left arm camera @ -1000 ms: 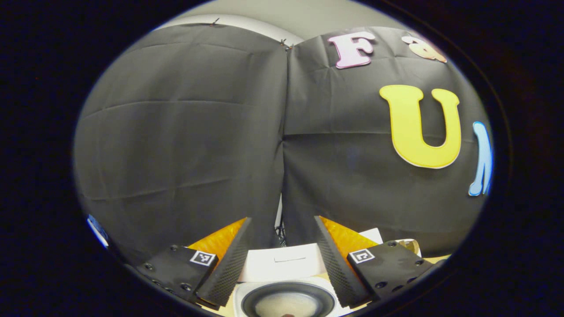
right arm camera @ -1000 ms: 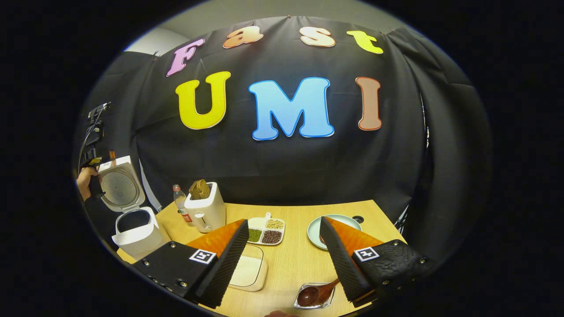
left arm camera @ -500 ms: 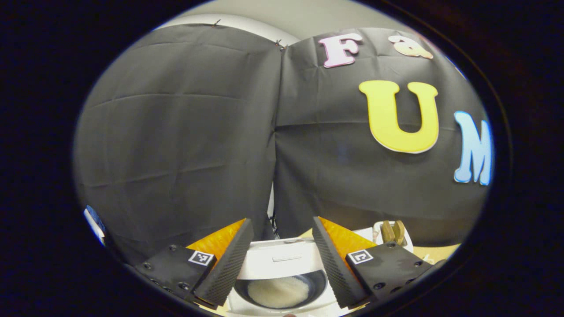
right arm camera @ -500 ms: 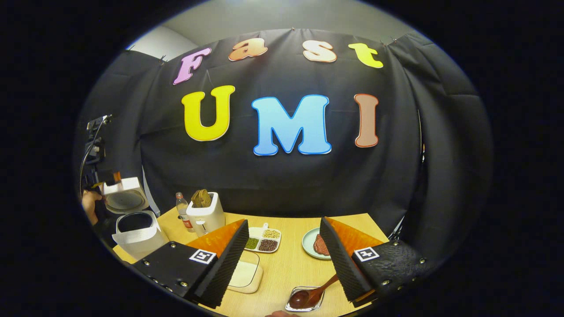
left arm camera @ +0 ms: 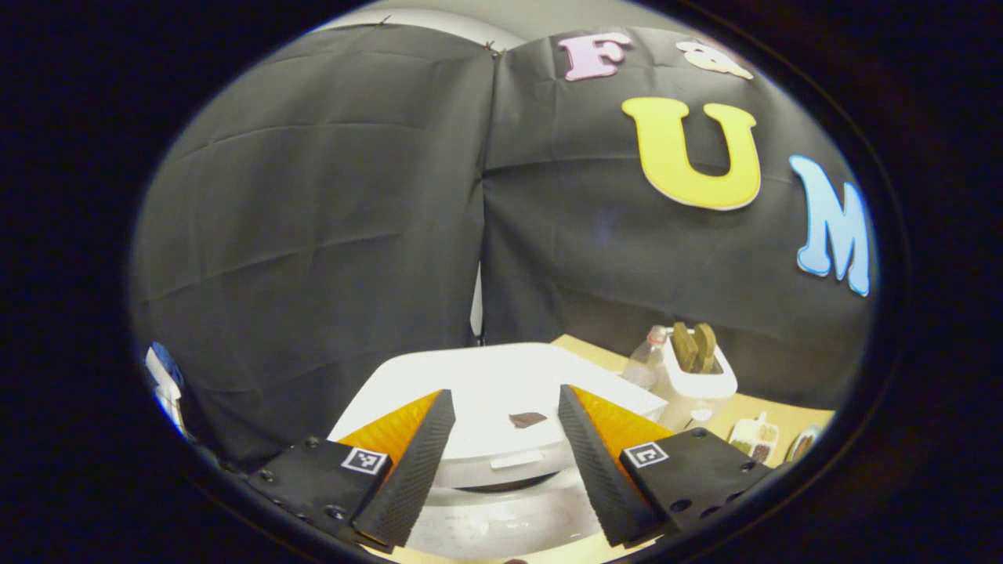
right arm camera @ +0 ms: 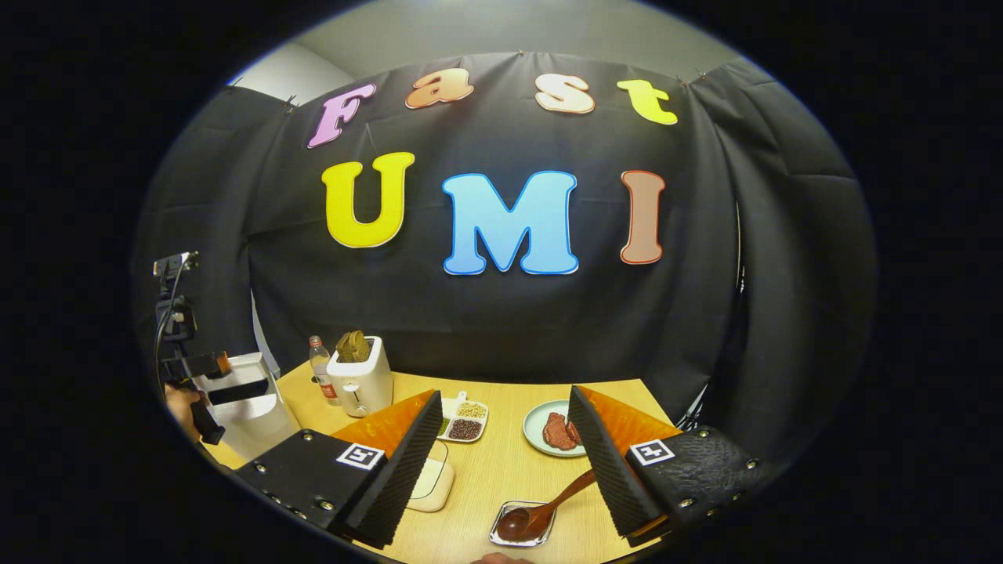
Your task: Close the left gripper, press the button to open the rice cooker; take a wooden spoon from the chopstick holder with the right hand, scoop a spoonful of rice and pour it into the rice cooker, then put the wooden spoon back into the chopstick holder.
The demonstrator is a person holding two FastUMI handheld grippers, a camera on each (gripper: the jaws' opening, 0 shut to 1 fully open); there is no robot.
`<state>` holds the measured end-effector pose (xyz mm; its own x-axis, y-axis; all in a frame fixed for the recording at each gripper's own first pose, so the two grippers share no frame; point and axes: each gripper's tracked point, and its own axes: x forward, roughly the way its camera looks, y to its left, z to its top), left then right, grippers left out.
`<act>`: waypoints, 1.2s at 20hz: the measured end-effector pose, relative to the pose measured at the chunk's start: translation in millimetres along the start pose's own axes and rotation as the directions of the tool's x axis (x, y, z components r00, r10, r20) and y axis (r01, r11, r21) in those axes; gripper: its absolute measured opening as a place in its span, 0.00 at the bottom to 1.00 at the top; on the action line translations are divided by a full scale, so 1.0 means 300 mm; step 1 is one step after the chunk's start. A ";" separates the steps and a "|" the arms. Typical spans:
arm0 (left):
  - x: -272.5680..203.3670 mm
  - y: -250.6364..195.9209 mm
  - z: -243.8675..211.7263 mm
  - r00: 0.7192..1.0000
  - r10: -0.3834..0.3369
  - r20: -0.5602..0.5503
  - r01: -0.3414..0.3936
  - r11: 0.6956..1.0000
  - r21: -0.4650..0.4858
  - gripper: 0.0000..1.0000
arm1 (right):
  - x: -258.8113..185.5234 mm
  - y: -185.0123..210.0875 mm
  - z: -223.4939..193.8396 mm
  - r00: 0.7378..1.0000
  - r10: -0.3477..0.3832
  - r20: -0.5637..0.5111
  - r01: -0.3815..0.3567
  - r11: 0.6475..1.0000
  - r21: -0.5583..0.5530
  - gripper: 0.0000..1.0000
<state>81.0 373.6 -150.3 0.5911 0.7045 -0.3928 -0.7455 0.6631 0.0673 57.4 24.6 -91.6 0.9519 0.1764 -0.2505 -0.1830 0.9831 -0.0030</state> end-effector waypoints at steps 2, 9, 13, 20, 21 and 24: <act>0.019 -0.004 -0.032 1.000 -0.006 -0.026 0.006 1.000 0.010 0.93 | -0.012 0.012 -0.013 1.000 0.011 -0.010 -0.011 1.000 -0.004 0.98; 0.026 -0.012 -0.126 0.998 -0.017 -0.065 0.019 0.999 0.026 0.90 | -0.031 0.037 -0.019 1.000 0.020 -0.017 -0.020 1.000 -0.014 0.98; 0.038 -0.016 -0.157 0.997 -0.027 -0.079 0.029 0.999 0.023 0.94 | -0.041 0.033 -0.042 0.999 0.008 -0.034 -0.008 1.000 -0.003 0.98; 0.041 -0.027 -0.172 0.993 -0.080 -0.081 0.082 0.996 0.025 0.95 | -0.057 0.044 -0.062 0.999 0.007 -0.042 -0.006 1.000 0.013 0.98; 0.039 -0.028 -0.160 0.993 -0.093 -0.070 0.096 0.995 0.033 0.95 | -0.060 0.043 -0.061 0.999 0.006 -0.039 -0.006 1.000 0.013 0.98; 0.013 -0.045 -0.096 0.988 -0.148 -0.037 0.149 0.988 0.040 0.95 | -0.066 0.027 -0.029 1.000 0.000 -0.010 0.001 1.000 0.010 0.98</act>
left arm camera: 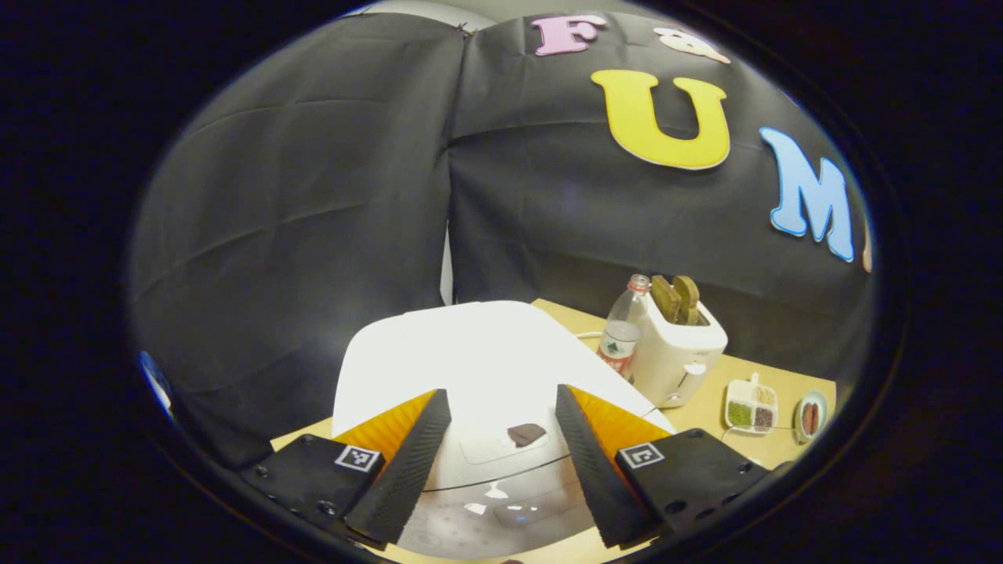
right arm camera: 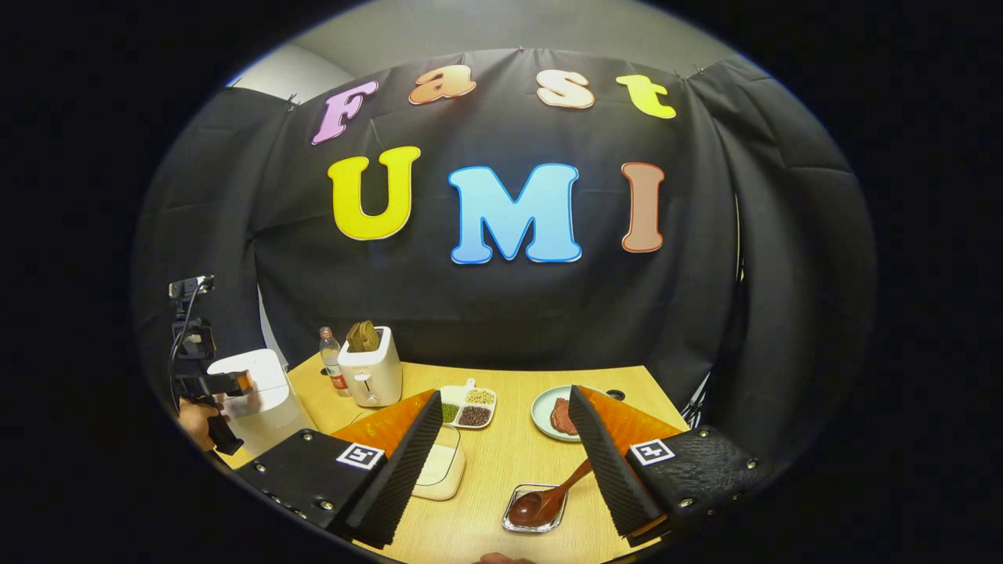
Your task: Close the left gripper, press the button to open the rice cooker; take a wooden spoon from the chopstick holder with the right hand, scoop a spoonful of rice and pour it into the rice cooker, then put the wooden spoon back into the chopstick holder.
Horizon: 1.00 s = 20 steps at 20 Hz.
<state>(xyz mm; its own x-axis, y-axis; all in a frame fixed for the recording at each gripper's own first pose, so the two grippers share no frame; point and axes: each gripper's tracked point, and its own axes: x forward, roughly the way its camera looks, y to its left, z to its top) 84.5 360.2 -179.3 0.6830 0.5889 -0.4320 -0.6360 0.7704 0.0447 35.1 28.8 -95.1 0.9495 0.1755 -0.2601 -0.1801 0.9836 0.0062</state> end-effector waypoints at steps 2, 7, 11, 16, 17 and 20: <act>-0.045 -0.024 0.095 0.996 -0.044 0.077 0.042 0.999 0.030 0.94 | -0.002 -0.011 0.026 1.000 -0.008 0.024 0.008 1.000 0.002 0.98; -0.231 -0.162 0.299 0.958 -0.188 0.216 0.186 0.982 0.029 0.94 | -0.025 -0.059 0.124 0.994 -0.050 0.097 0.048 0.998 0.028 0.98; -0.432 -0.276 0.444 0.910 -0.284 0.303 0.280 0.958 0.057 0.94 | -0.054 -0.072 0.229 0.984 -0.074 0.164 0.069 0.997 0.035 0.98; -0.731 -0.432 0.592 0.819 -0.423 0.388 0.380 0.906 0.186 0.96 | -0.098 -0.019 0.336 0.973 -0.060 0.223 0.044 0.996 0.075 0.98; -0.788 -0.484 0.598 0.801 -0.457 0.387 0.419 0.889 0.183 0.95 | -0.107 -0.007 0.356 0.970 -0.060 0.234 0.044 0.996 0.075 0.98; -0.895 -0.572 0.612 0.766 -0.513 0.388 0.482 0.857 0.182 0.94 | -0.125 0.038 0.378 0.965 -0.040 0.259 0.025 0.998 0.061 0.98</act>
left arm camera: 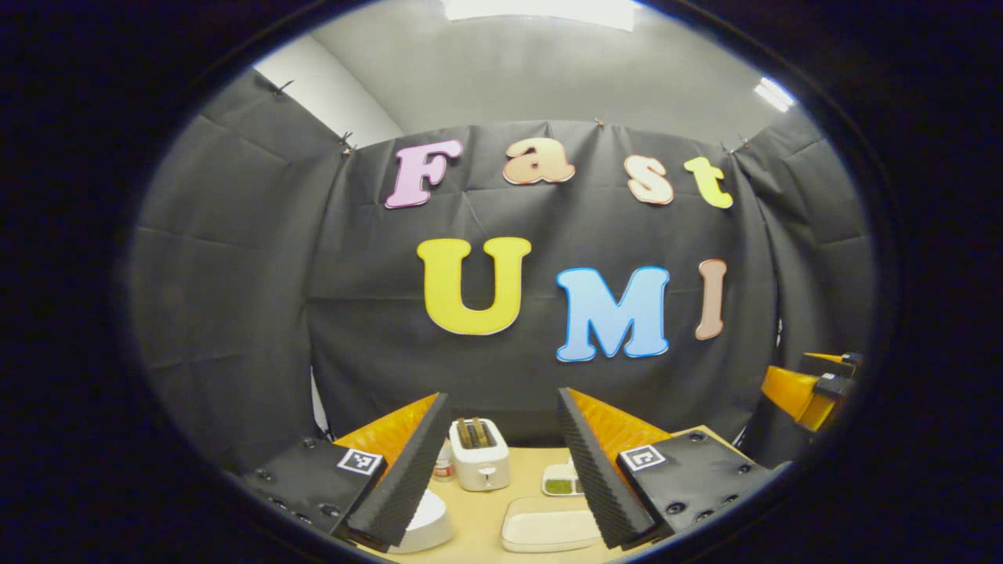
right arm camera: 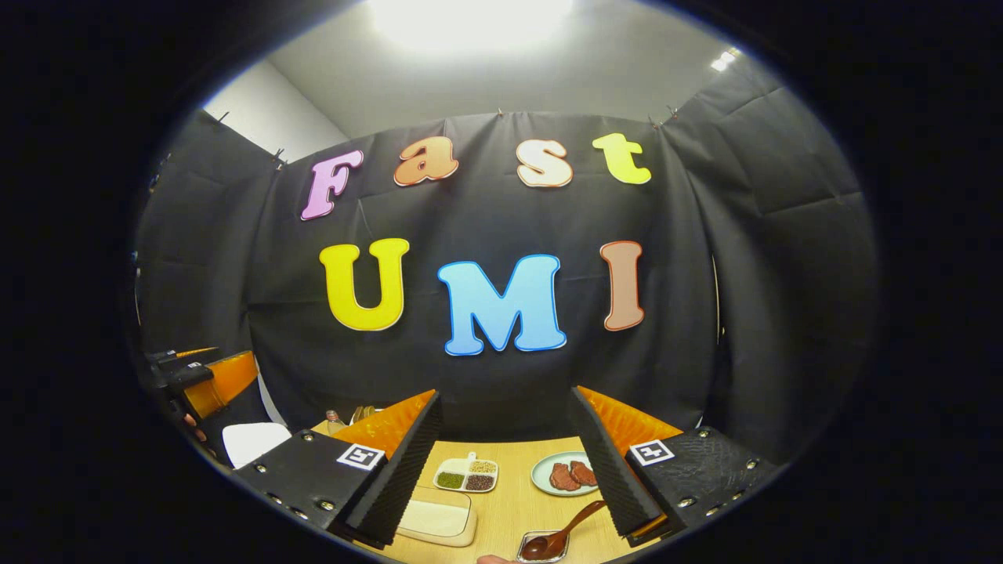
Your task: Close the left gripper, press the button to open the rice cooker; take a wooden spoon from the chopstick holder with the right hand, scoop a spoonful of rice and pour it into the rice cooker, then put the wooden spoon back into the chopstick holder.
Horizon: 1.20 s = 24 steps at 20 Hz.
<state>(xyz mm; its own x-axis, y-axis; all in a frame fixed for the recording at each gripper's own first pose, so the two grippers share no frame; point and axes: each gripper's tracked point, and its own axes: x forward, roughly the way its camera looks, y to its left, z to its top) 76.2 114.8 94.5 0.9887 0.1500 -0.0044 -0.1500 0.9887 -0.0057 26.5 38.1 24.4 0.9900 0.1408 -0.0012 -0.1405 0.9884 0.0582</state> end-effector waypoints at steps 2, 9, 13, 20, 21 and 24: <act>-0.001 -0.016 -0.020 1.000 -0.023 -0.016 0.023 1.000 -0.011 0.94 | -0.004 0.019 -0.013 1.000 0.006 -0.009 -0.006 1.000 -0.013 0.94; 0.021 0.077 -0.075 0.998 -0.029 -0.053 0.026 0.999 -0.046 0.96 | -0.028 0.040 -0.024 0.999 -0.041 -0.019 0.041 0.999 -0.012 0.98; 0.035 0.107 -0.076 0.997 -0.058 -0.059 0.056 0.998 -0.038 0.96 | -0.022 0.067 -0.011 0.997 -0.071 -0.009 0.071 0.997 -0.013 0.98; 0.044 0.149 -0.105 0.991 -0.113 -0.069 0.111 0.993 -0.040 0.96 | -0.025 0.124 0.000 0.996 -0.093 -0.002 0.093 0.995 -0.037 0.98; 0.037 0.144 -0.122 0.990 -0.120 -0.078 0.117 0.992 -0.042 0.96 | -0.028 0.123 -0.001 0.996 -0.091 -0.003 0.091 0.995 -0.042 0.98; 0.025 0.142 -0.121 0.992 -0.101 -0.082 0.098 0.994 -0.038 0.93 | -0.033 0.116 0.006 0.997 -0.073 0.002 0.073 0.996 -0.043 0.98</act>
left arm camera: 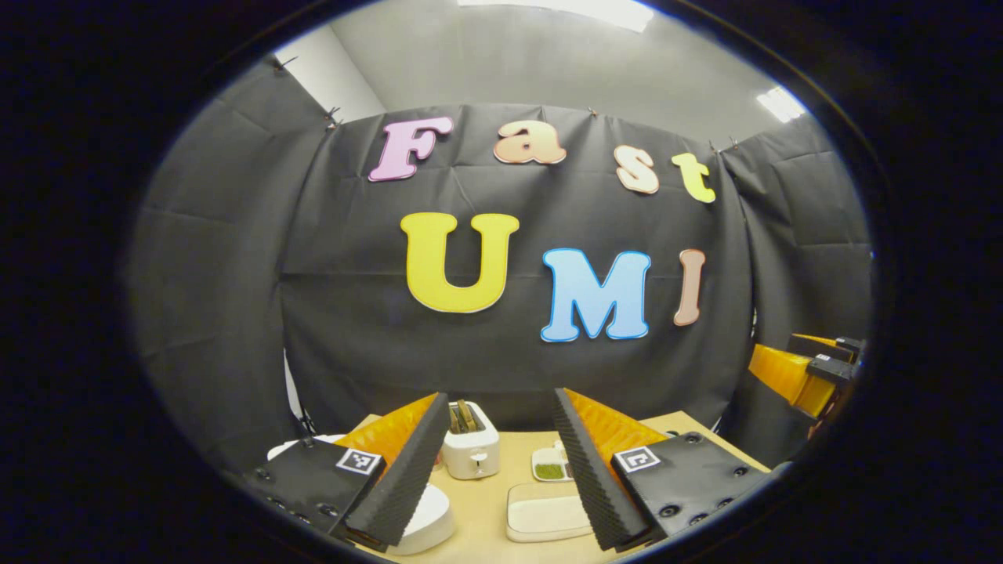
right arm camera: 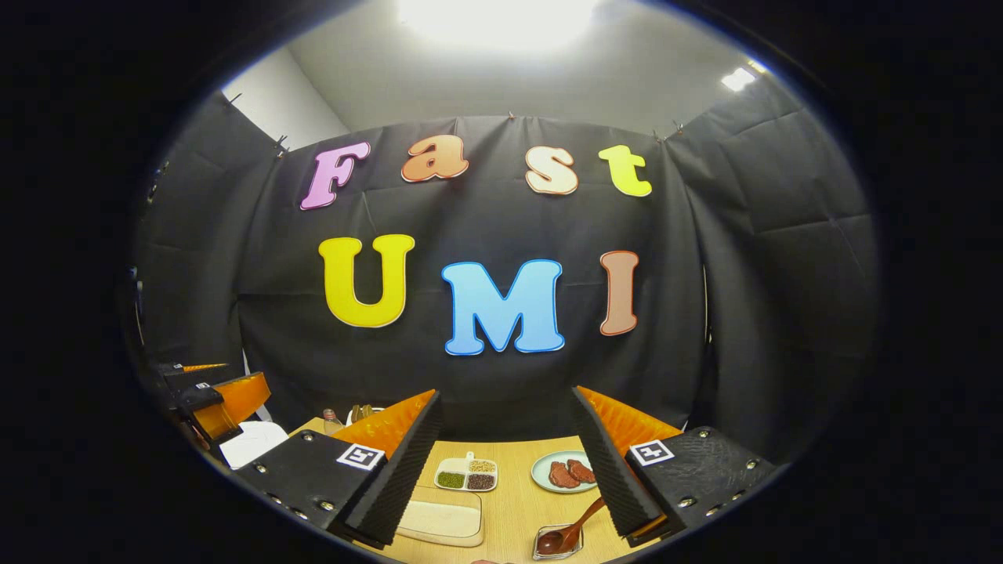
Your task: Close the left gripper, press the button to open the rice cooker; take a wooden spoon from the chopstick holder with the right hand, scoop a spoonful of rice and pour it into the rice cooker, then put the wooden spoon back into the chopstick holder.
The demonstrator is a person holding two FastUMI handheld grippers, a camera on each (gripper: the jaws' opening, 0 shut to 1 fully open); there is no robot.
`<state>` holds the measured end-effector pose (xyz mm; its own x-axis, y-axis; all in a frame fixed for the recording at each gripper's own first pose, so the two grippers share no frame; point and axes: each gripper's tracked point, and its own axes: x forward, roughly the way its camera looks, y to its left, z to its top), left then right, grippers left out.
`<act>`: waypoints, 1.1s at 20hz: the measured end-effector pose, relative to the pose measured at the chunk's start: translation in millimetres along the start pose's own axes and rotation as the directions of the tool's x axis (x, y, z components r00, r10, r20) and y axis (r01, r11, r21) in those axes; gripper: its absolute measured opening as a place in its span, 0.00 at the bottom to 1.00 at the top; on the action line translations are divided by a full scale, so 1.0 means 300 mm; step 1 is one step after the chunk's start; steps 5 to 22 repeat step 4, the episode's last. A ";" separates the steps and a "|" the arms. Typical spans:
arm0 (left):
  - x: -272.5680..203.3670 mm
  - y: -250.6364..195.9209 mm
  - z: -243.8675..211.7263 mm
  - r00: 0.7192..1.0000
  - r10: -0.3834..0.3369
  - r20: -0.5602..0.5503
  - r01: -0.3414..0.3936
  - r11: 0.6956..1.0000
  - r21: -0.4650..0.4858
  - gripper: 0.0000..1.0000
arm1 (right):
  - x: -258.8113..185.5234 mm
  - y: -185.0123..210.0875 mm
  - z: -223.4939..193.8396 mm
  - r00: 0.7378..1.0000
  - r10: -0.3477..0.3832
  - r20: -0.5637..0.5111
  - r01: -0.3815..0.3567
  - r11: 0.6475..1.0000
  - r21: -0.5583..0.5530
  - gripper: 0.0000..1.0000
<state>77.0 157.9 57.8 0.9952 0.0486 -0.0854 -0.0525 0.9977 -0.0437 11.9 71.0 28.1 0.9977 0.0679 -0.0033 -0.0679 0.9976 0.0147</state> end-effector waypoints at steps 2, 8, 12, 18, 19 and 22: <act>-0.008 -0.032 0.010 1.000 0.007 0.007 -0.007 1.000 0.001 0.96 | 0.006 -0.025 0.008 1.000 0.012 0.008 -0.012 1.000 -0.001 0.98; -0.010 -0.091 0.013 1.000 0.009 0.004 -0.009 1.000 0.022 0.96 | 0.013 -0.049 0.006 0.999 0.035 0.004 -0.035 0.999 0.002 0.98; -0.010 -0.091 0.013 1.000 0.009 0.004 -0.009 1.000 0.022 0.96 | 0.013 -0.049 0.006 0.999 0.035 0.004 -0.035 0.999 0.002 0.98; -0.010 -0.091 0.013 1.000 0.009 0.004 -0.009 1.000 0.022 0.96 | 0.013 -0.049 0.006 0.999 0.035 0.004 -0.035 0.999 0.002 0.98; -0.010 -0.091 0.013 1.000 0.009 0.004 -0.009 1.000 0.022 0.96 | 0.013 -0.049 0.006 0.999 0.035 0.004 -0.035 0.999 0.002 0.98; -0.010 -0.091 0.013 1.000 0.009 0.004 -0.009 1.000 0.022 0.96 | 0.013 -0.049 0.006 0.999 0.035 0.004 -0.035 0.999 0.002 0.98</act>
